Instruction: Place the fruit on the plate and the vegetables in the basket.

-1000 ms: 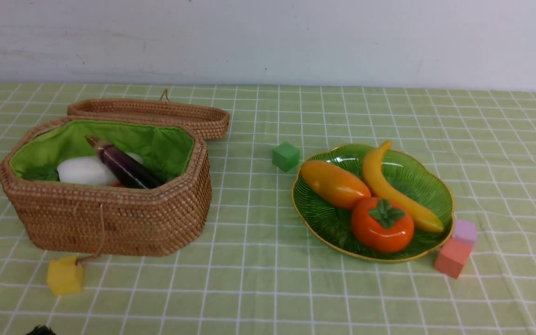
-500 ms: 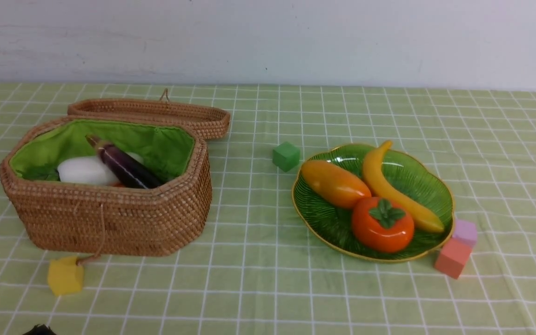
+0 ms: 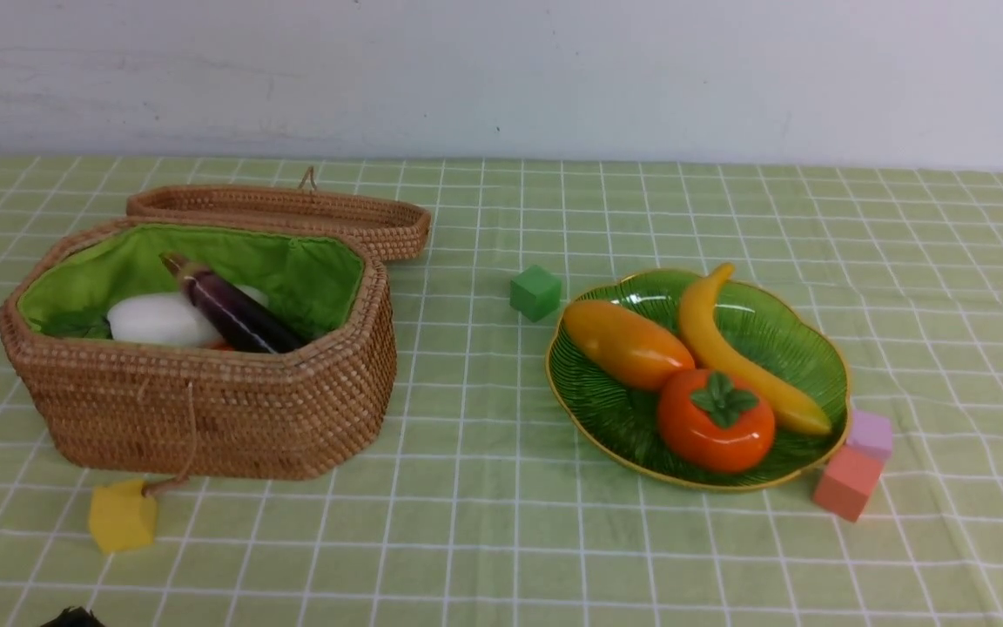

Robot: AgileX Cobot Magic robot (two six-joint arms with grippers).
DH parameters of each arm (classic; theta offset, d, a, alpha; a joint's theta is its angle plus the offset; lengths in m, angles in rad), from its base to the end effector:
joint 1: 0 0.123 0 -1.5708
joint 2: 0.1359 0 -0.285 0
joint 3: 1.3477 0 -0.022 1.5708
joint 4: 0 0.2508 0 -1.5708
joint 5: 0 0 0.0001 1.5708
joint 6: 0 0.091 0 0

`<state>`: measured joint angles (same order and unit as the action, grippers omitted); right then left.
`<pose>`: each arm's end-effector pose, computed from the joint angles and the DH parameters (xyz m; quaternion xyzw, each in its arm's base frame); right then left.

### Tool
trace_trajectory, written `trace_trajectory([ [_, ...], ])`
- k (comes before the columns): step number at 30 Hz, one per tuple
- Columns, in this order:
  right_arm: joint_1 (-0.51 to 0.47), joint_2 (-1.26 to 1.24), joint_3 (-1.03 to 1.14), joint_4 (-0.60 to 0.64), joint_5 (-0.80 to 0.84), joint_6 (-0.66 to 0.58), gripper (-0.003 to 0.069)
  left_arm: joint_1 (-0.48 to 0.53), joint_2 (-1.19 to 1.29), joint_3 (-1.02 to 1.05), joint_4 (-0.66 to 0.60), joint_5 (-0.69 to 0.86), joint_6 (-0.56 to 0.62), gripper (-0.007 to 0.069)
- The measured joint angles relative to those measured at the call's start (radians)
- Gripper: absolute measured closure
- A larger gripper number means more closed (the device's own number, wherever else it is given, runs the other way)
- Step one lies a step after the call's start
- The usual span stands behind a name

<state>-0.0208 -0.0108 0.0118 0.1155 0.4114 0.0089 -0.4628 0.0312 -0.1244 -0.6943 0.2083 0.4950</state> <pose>0.0515 0.0031 0.1731 0.0415 0.8104 0.0461 0.5826 0.0411 -0.0340 0.2387 0.1424 0.6857 -0.2719 0.6600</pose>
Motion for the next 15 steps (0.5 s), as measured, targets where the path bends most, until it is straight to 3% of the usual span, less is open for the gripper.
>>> trace_trajectory([
  [8,0.0,0.0,0.0,0.0,0.0,0.0,0.0658,0.003,0.0,0.023,0.004,-0.077,-0.001,0.0532],
  [11,0.0,0.0,0.0,0.0,0.0,0.0,0.0657,0.07,0.0,0.061,0.041,-0.171,-0.055,0.0559],
  [14,0.0,0.0,0.0,0.0,0.0,0.0,0.0655,0.235,-0.002,0.11,0.221,-0.208,-0.215,0.0638],
  [15,0.0,0.0,0.0,0.0,0.0,0.0,0.0655,0.235,-0.004,0.113,0.235,-0.208,-0.226,0.0638],
])
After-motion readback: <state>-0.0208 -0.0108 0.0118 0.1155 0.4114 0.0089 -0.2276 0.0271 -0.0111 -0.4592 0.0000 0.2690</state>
